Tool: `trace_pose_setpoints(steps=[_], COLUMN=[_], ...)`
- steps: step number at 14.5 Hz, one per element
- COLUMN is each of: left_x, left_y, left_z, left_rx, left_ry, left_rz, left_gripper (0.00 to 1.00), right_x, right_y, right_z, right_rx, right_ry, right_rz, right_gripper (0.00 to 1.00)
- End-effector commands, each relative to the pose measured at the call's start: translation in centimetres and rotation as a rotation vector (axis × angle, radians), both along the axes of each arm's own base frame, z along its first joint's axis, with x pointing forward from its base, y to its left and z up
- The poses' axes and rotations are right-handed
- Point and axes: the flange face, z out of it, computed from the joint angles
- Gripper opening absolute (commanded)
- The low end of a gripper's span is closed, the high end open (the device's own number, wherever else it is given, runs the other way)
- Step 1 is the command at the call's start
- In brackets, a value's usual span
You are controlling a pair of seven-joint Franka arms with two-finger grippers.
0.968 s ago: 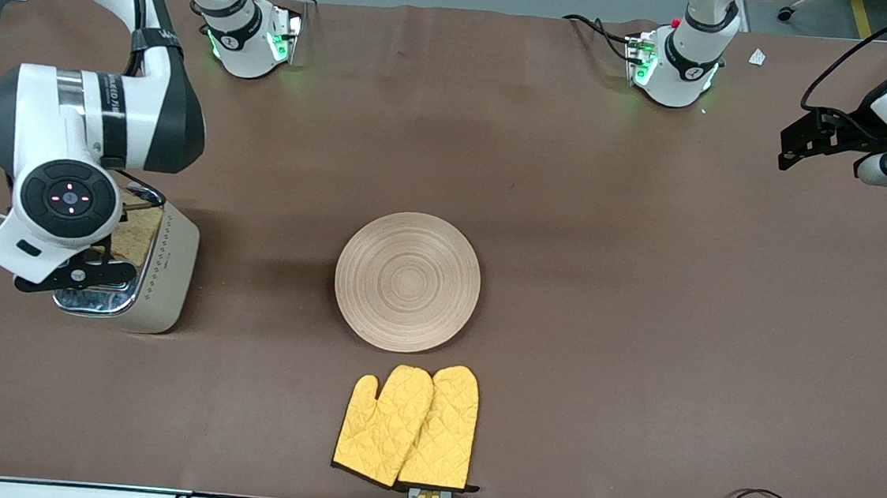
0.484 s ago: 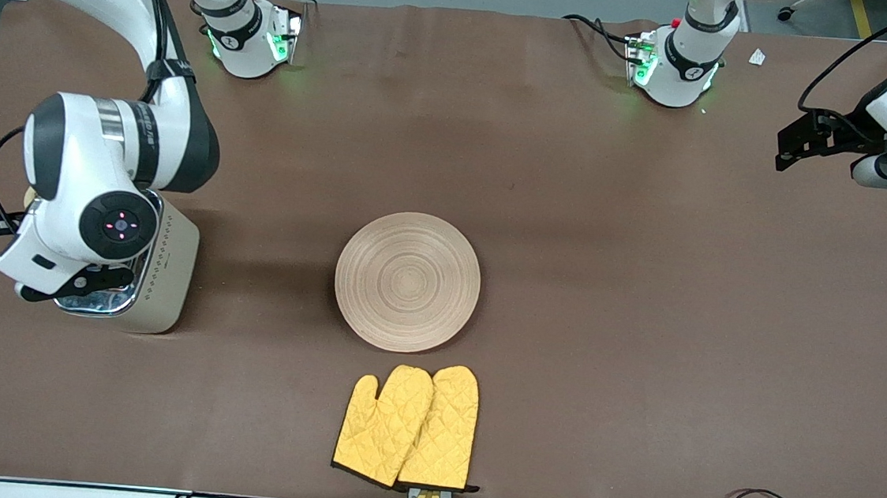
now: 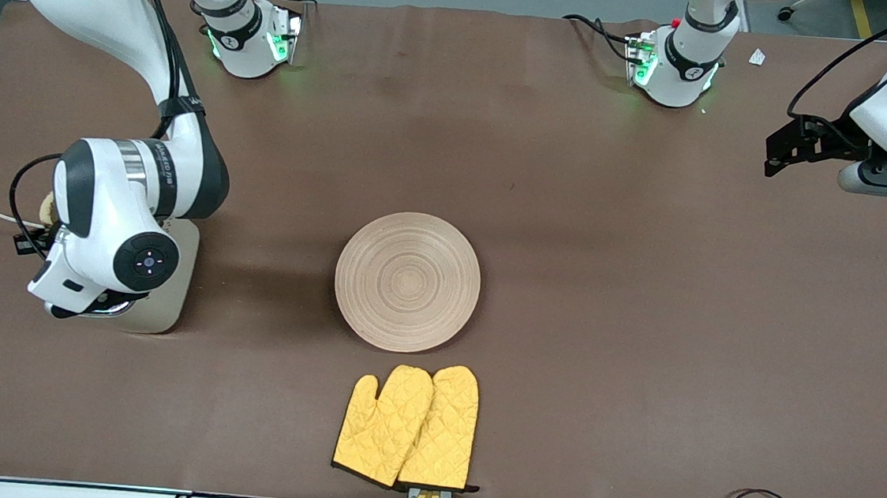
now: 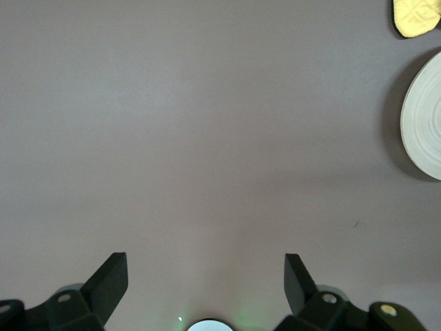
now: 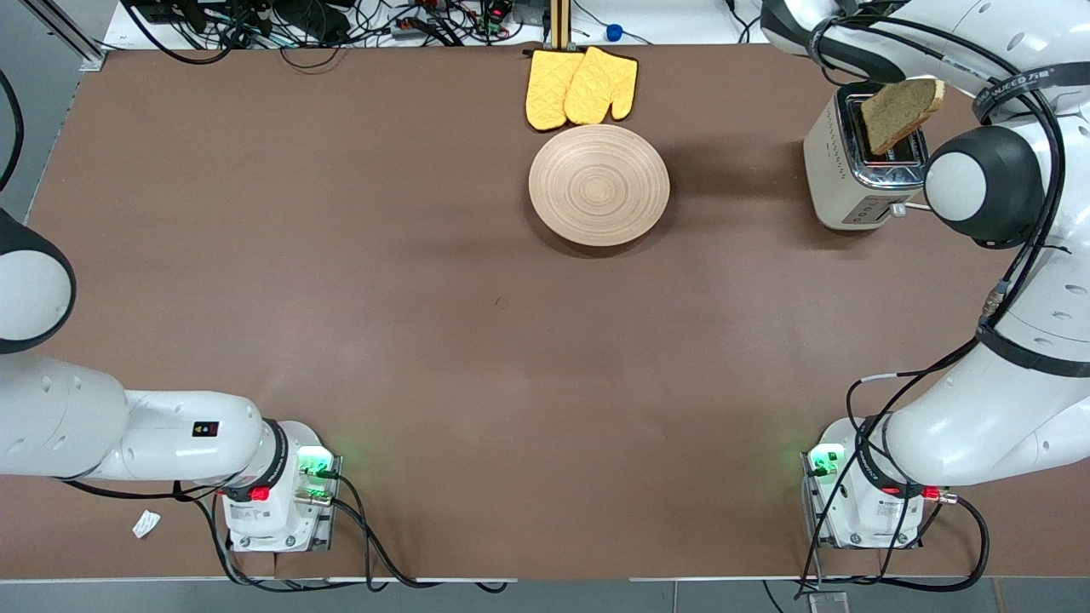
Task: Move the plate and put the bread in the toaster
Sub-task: 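Lower the bread into the toaster slot with the right gripper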
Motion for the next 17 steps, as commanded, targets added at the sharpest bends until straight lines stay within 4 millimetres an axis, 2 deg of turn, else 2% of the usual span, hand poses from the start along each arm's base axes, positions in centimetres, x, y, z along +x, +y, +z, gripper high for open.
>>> trace_pose_setpoints(steps=[1,5,8,11,12,13,15,17], left_x=[0.0,-0.1,-0.1,0.0,0.0,0.0,0.1,0.1], left_y=[-0.1,-0.1,0.1,0.6,0.6,0.6,0.5,0.6], left_z=[0.6,0.6,0.5,0.4,0.3,0.1,0.1,0.1], left_rx=[-0.013,-0.013,-0.012,-0.012,-0.011,-0.011,-0.011,-0.011], left_ry=[-0.012,-0.007,-0.006,-0.001,0.0,0.005,0.005,0.005], left_rz=[0.012,0.013,0.016,0.012,0.015,0.019,0.021,0.022], left_gripper=[1.0,1.0,1.0,1.0,1.0,1.0,1.0,1.0], right_x=[-0.4,0.0,0.2,0.4,0.5,0.5,0.7,0.8], right_y=[0.1,0.3,0.8,1.1,1.1,1.1,1.0,1.7], right_z=[-0.6,-2.1,-4.0,-4.9,-4.9,-5.3,-5.5,-4.2], right_rx=[-0.034,-0.039,-0.051,-0.032,-0.039,-0.047,-0.047,-0.033], right_ry=[-0.018,-0.04,-0.068,-0.077,-0.103,-0.119,-0.135,-0.155], right_rz=[0.008,0.004,-0.019,-0.014,-0.03,-0.045,-0.058,-0.056], right_gripper=[0.02,0.02,0.02,0.05,0.13,0.24,0.57,0.84])
